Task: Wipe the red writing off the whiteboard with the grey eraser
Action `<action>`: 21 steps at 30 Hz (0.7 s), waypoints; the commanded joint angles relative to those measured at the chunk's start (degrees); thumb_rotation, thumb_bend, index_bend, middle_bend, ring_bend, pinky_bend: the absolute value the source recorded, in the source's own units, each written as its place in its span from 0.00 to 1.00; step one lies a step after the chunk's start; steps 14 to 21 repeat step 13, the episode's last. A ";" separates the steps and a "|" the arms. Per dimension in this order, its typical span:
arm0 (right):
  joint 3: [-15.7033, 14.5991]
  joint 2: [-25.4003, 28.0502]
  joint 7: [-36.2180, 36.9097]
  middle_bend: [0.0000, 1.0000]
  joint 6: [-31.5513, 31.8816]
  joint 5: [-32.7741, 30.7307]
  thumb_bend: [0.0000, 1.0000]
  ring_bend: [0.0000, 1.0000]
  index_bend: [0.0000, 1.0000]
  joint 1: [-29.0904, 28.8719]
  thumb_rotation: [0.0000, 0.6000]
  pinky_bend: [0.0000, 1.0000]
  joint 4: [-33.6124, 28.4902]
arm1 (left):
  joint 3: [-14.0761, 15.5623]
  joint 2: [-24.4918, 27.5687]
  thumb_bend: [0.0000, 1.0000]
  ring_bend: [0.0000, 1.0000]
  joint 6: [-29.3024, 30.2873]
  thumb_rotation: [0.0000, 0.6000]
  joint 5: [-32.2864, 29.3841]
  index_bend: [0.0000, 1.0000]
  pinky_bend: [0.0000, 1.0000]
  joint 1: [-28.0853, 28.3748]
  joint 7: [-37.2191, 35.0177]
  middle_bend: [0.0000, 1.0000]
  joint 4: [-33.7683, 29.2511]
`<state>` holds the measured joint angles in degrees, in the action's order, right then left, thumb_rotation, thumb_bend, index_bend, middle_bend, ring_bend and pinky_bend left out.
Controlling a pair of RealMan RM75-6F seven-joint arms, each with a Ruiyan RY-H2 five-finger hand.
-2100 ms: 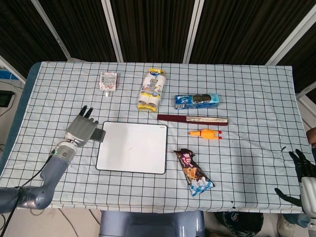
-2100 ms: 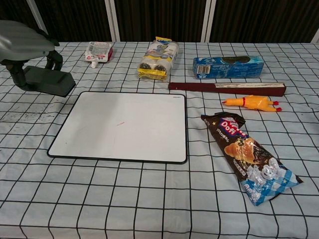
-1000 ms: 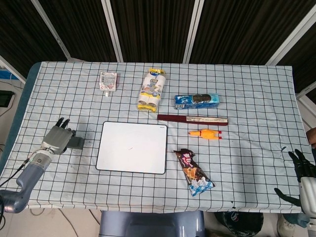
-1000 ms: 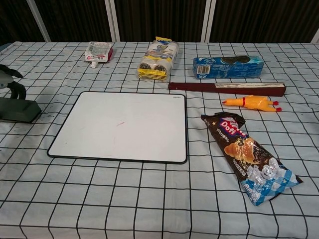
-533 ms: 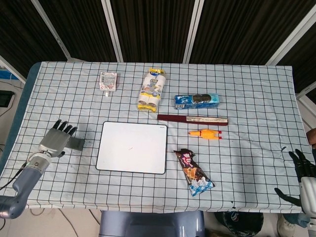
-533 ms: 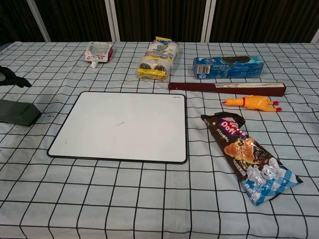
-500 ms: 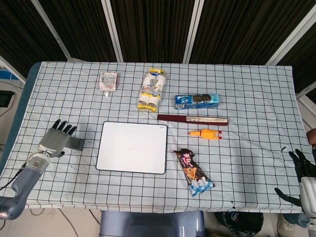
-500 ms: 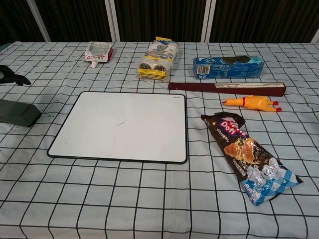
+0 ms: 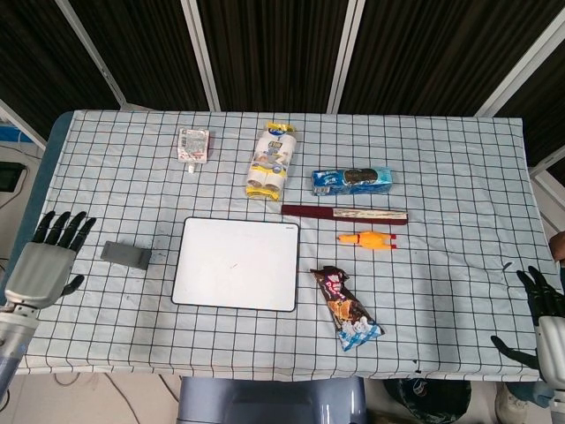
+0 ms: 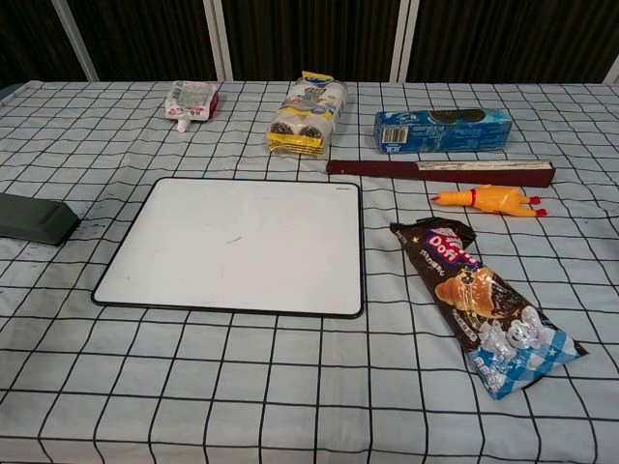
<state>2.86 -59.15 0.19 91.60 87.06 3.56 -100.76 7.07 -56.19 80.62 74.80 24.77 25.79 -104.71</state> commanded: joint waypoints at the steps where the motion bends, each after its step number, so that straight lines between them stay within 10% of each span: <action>1: 0.02 0.01 0.08 0.04 0.03 0.03 0.13 0.14 0.01 -0.01 1.00 0.19 0.02 | 1.52 2.29 0.17 0.00 3.79 1.00 4.47 0.00 0.01 -4.18 -8.66 0.00 0.07; 21: 0.05 0.03 0.25 0.04 0.21 0.23 0.13 0.14 0.01 0.02 1.00 0.19 0.01 | 2.56 4.42 0.16 0.00 8.60 1.00 12.75 0.00 0.01 -10.51 -19.41 0.00 4.58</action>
